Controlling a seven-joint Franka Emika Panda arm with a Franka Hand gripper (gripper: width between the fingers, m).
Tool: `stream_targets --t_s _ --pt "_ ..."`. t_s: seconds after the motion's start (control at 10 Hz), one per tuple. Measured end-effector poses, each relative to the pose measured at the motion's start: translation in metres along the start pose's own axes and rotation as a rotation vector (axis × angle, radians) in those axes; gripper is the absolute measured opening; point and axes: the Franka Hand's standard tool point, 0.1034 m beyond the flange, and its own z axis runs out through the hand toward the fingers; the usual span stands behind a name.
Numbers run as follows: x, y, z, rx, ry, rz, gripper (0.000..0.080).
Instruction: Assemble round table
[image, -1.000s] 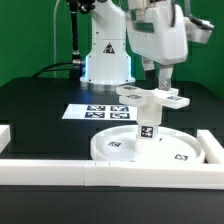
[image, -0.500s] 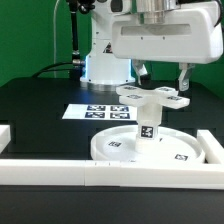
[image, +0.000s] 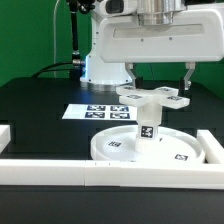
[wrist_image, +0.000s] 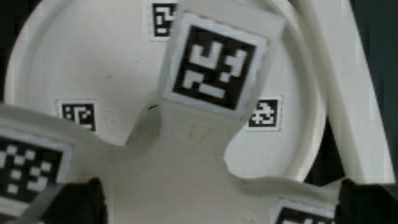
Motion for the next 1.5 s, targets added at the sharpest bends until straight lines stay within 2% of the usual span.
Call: stream_targets --t_s 0.1,0.3,0.8,1.1,1.5 --pt "-0.0002 -0.0002 -0.0004 -0.015 0.0 -0.135 0.0649" --pt "-0.0007 0.0002 -0.0017 -0.028 -0.052 -0.404 0.0649" --pt "0.0028 0.0011 -0.002 -0.028 -0.046 -0.777 0.0649" --pt "0.0074 -0.0032 -0.0075 -0.075 -0.034 -1.121 0.0649" --pt "0.0088 0.0013 -0.007 -0.076 -0.048 -1.386 0.0649"
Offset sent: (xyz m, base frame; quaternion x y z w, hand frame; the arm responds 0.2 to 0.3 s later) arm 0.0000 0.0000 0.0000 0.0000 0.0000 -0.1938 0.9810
